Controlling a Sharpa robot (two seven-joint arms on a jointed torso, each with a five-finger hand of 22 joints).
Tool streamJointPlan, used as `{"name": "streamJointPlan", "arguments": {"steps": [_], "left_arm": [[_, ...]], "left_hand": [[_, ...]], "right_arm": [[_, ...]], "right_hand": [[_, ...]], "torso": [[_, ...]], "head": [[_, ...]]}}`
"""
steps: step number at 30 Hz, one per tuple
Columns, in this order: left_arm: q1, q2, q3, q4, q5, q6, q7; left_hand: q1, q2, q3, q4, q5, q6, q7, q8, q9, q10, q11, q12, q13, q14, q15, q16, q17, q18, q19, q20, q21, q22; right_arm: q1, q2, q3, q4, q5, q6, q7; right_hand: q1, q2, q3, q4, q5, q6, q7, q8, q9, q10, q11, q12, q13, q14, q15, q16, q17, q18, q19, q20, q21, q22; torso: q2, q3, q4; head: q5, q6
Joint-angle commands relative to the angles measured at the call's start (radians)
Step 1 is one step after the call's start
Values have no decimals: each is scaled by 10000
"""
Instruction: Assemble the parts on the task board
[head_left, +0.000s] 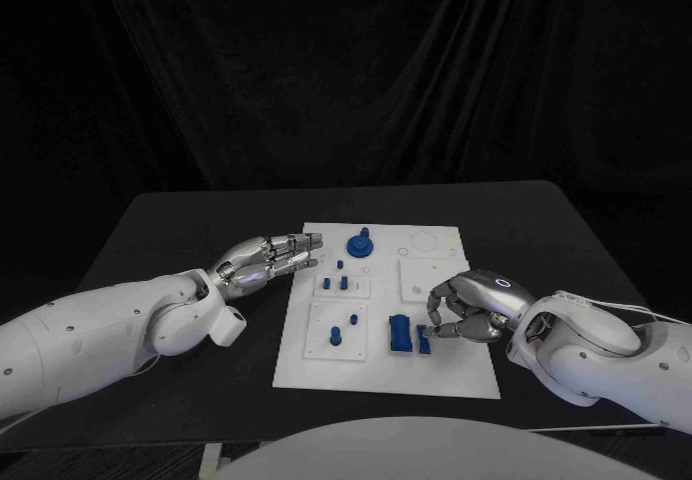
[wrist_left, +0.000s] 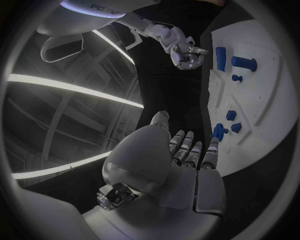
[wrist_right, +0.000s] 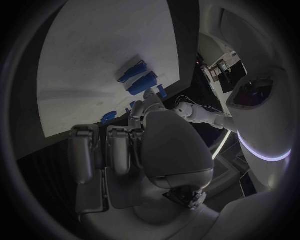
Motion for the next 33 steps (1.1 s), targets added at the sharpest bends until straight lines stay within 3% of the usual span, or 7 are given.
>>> {"name": "streamJointPlan", "arguments": {"steps": [1,6,20,33], "left_arm": [[-15,8,10,24,83,-39,221],[-20,21,10,16,83,-23,215],[-34,31,10,5,83,-8,185],[-68,49,10,-11,83,32,115]], "left_hand": [[99,-27,12,-25,40,67,682,67,11,72,21,35,11,7,30,25,11,-76,65,-22,64,5],[108,-25,22,-36,52,77,687,69,11,85,29,41,11,8,37,26,11,-80,65,-22,63,-1],[114,-30,29,-46,58,68,693,68,9,88,36,20,8,6,43,20,9,-86,59,-22,58,-16],[114,-33,33,-50,58,58,698,66,7,88,43,4,5,3,48,13,7,-92,55,-22,55,-26]], "right_arm": [[-66,29,1,-32,-413,133,-151],[-114,75,1,-65,-423,323,-249],[-157,251,2,-165,-427,803,-460],[-166,308,2,-232,-427,1076,-627]], "right_hand": [[-35,-313,25,469,-621,-72,-25,263,220,1052,-74,27,2628,943,-59,59,2119,-187,965,-89,33,2565],[-100,-534,44,590,-1151,-63,-42,468,380,1052,-86,27,2628,945,-75,62,2129,-185,960,-106,24,2561],[-359,-910,-251,622,-1175,-92,-75,652,527,1052,-121,27,2628,952,-107,77,2171,-177,944,-139,-5,2551],[-161,-691,-366,591,-1173,-198,-82,704,591,1052,-137,27,2628,954,-121,80,2182,-163,917,-154,-56,2532]], "torso": [[-2,-5,13],[-1,-3,14],[-1,-6,8],[-4,-5,11]], "head": [[-20,0],[-27,0],[-25,0],[-23,0]]}}
